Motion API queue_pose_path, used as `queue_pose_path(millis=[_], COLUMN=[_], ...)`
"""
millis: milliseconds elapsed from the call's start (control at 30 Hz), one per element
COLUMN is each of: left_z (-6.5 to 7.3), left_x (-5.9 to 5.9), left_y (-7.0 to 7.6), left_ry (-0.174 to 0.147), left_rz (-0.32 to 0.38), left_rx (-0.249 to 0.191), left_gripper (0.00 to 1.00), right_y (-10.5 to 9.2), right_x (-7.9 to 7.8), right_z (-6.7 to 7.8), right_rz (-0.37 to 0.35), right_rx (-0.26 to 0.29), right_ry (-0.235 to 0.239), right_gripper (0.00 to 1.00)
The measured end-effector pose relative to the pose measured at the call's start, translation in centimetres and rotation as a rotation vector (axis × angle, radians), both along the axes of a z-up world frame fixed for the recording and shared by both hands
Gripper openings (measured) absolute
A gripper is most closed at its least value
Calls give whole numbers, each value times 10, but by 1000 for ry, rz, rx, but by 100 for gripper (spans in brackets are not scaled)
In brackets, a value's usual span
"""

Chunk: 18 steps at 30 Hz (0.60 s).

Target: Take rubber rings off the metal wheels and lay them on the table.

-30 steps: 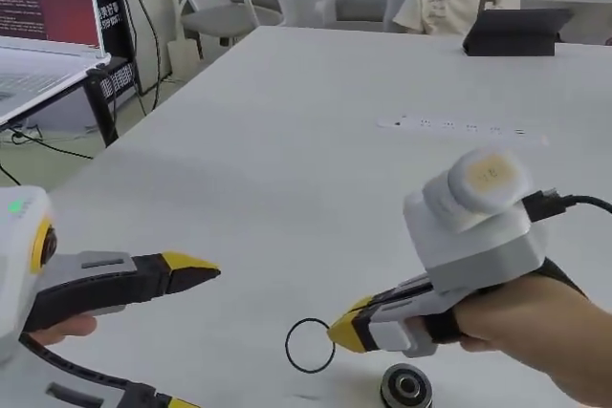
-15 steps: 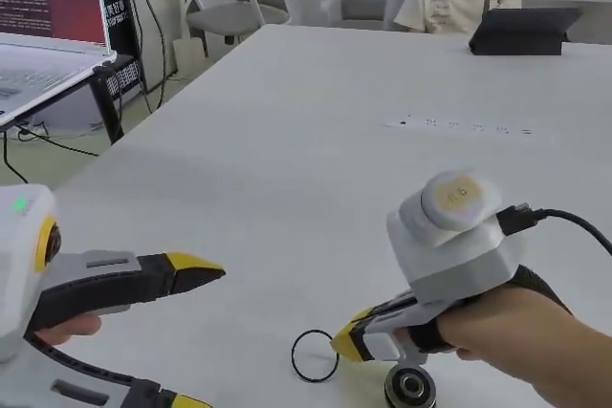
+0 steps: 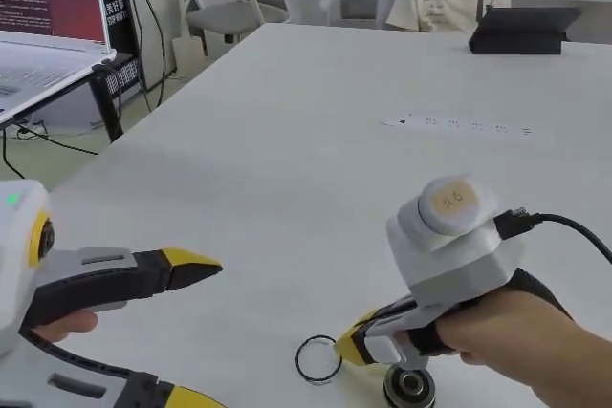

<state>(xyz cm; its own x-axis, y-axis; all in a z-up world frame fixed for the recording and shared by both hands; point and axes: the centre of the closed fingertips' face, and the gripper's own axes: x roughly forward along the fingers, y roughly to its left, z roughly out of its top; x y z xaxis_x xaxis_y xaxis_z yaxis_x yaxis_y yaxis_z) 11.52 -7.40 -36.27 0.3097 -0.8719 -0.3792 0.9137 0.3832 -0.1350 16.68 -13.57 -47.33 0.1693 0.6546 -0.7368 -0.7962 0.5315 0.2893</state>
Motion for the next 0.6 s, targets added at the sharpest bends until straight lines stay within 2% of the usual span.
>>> queue_pose_path(millis=[233,433,600], left_z=[0,0,0], left_x=[-1,-2,0], left_y=[1,1,0], left_ry=[-1,1,1], left_rz=[3,0,0], left_rx=[1,4,6], left_gripper=[79,79,79], right_y=[-5,-9,-14], right_x=[0,-4,-8], right_z=[7,26,39], right_rz=[-8,-2,-6], right_rx=[4,35,59], right_ry=[-17,-46,-52], right_gripper=[7,7,9])
